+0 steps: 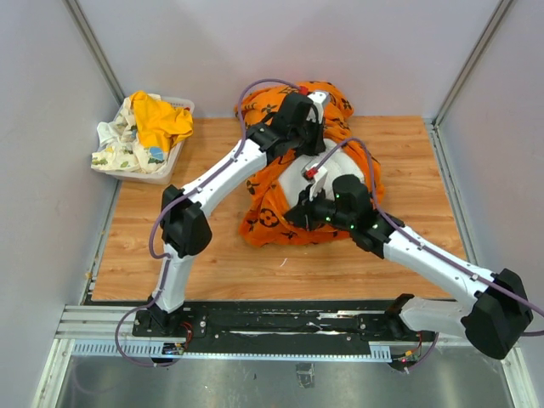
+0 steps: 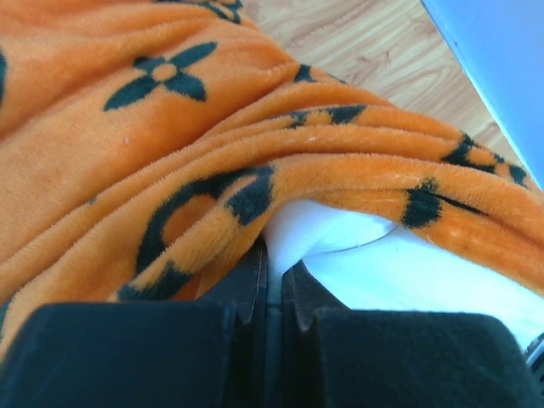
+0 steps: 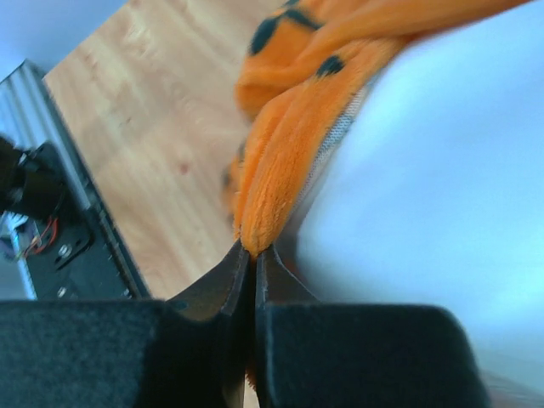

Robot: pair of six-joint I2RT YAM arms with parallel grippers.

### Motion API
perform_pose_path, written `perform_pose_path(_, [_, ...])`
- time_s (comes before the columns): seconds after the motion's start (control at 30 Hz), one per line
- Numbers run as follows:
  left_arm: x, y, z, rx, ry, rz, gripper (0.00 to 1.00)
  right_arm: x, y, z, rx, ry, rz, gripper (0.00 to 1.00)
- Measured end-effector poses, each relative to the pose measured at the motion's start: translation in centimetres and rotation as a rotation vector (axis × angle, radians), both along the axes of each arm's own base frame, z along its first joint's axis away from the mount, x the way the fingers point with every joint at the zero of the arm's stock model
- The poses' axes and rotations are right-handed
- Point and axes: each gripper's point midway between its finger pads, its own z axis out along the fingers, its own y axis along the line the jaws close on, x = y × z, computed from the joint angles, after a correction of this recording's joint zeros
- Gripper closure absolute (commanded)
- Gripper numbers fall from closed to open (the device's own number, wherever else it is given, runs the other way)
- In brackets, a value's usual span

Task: Remove the pillowcase from the pillow
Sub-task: Remove the pillow from the pillowcase.

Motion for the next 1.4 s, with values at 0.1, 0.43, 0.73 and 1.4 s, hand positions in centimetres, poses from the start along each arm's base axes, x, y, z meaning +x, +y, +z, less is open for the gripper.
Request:
perform_pose_path(0.1, [1.0,0.1,0.4,-0.007,0.012,0.016,1.0,-2.9,1.5,-1.7,-0.014,0.034,0.08,0.99])
perform_pose_path(0.43, [3.3,1.5,2.4,-0.052,0.031,0.069,1.0,-6.3,1.3,-9.1,-0.148,0.096,0.101,0.99])
perform_pose_path(0.73, [2.7,2.6,2.3,-0.061,0.074,0.039,1.0,-5.1,-1.1,-13.6,-0.253,0.136,-0.037,0.7])
perform_pose_path(1.4, [-2.0,10.6,2.4,-0.037,-0.067,0.096,1.0,0.5,-5.0,7.8,-0.016,-0.248,-0.178,0.02])
